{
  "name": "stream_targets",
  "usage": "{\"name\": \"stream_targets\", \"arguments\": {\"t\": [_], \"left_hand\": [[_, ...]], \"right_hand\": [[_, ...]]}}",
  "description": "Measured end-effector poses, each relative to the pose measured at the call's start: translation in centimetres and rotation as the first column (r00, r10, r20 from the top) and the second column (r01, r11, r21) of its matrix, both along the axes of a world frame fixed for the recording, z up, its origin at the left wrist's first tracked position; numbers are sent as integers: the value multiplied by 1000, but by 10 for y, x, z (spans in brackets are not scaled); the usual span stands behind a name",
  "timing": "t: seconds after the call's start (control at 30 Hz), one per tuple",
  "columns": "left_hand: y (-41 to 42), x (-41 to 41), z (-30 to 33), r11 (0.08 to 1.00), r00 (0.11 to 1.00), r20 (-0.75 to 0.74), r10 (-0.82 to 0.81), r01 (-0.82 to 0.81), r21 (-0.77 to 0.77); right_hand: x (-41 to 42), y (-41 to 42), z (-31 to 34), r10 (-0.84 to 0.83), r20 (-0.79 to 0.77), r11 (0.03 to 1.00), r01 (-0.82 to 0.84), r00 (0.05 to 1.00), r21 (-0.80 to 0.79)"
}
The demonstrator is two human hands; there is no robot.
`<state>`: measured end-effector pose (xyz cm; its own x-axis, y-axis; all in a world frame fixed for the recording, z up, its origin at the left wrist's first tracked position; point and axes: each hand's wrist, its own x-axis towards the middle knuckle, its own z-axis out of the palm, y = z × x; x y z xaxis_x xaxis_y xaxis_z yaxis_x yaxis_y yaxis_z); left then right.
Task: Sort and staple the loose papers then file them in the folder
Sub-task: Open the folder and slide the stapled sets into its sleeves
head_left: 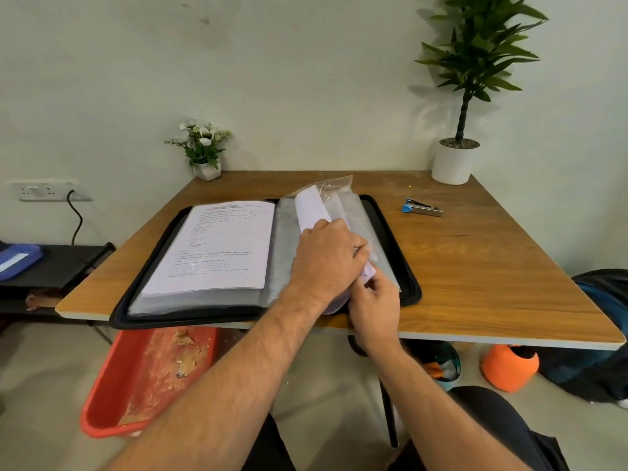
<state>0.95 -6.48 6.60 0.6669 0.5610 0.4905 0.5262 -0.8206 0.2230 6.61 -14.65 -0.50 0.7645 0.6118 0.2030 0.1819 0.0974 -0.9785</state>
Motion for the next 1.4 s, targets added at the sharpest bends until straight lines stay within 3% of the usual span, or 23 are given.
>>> {"name": "stream_targets", "arguments": {"t": [0.13, 0.23, 0.33, 0.5, 0.73, 0.97, 1.07, 1.2, 1.3, 1.4], "left_hand": [[6, -5, -5, 1000, 1000, 26, 3, -3, -10], [4, -4, -8, 999, 999, 54, -2, 4, -32], [3, -2, -8, 996, 998, 64, -14, 20, -88], [2, -14, -14, 1000, 1000, -14, -5, 4, -19], [4, -29, -21, 995, 994, -102, 44, -53, -85], [10, -35, -32, 917, 902, -374, 216, -319, -240], [12, -34, -37, 932, 906, -362, 220, -305, -197], [11, -33, -35, 943, 909, -350, 229, -295, -151], [10, -32, -31, 952, 922, -321, 218, -274, -137], [13, -33, -28, 956, 923, -317, 217, -266, -121]], "right_hand": [[13, -6, 3, 282, -190, 958, -266, 940, 105], [15, -13, 1, 443, -203, 895, -418, 873, 156], [13, -16, 7, 383, -168, 923, -383, 908, 36], [16, -9, 14, 261, -178, 946, -288, 949, -151], [15, -1, -2, -42, -305, 999, 35, 951, -26], [2, -10, 6, -32, -442, 996, 65, 896, 58], [0, -11, 7, -54, -459, 992, 99, 887, 75], [7, -11, 8, 9, -352, 1000, -1, 936, 22], [8, -19, 6, 175, -185, 982, -186, 967, -45], [6, -22, 9, 338, -88, 926, -347, 937, -145]]}}
